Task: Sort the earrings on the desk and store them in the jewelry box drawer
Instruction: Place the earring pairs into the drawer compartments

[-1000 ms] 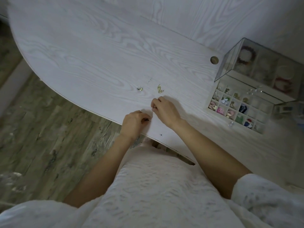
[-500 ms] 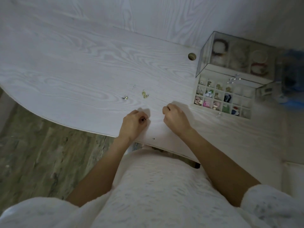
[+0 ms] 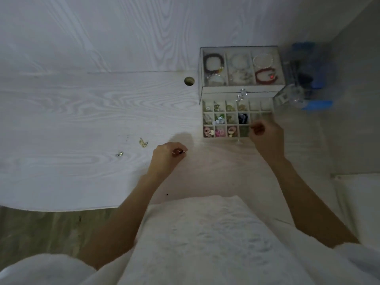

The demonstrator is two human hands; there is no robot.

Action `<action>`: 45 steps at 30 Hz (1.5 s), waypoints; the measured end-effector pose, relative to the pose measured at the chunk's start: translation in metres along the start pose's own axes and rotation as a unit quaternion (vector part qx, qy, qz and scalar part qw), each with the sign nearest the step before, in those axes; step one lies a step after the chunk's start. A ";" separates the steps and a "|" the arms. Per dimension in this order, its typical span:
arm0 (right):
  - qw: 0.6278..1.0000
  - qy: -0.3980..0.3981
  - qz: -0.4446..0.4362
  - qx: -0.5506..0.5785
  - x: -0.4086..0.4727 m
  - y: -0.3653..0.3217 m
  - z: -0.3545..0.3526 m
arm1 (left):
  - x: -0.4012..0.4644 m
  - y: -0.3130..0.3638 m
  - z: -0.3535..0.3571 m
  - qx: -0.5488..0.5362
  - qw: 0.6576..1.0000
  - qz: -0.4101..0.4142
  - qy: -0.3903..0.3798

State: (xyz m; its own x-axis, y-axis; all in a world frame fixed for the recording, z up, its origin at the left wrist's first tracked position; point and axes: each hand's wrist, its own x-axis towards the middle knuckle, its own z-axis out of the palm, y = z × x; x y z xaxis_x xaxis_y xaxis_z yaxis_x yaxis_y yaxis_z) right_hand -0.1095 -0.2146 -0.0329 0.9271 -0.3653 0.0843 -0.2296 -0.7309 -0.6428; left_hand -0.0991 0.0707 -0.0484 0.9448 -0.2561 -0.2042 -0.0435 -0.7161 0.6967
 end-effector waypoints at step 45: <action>0.978 -0.110 -0.171 -0.045 -0.026 -0.050 0.050 | -0.015 -0.003 -0.016 0.122 0.973 0.061 0.184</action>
State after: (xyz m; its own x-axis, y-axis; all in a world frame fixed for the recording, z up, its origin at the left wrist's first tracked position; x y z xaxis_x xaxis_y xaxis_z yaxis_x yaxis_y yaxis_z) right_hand -0.1073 -0.1393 -0.0408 0.9933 0.0358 0.1101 0.0895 -0.8405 -0.5343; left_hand -0.1078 0.0869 -0.0361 0.9782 -0.1307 0.1615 -0.1958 -0.8397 0.5065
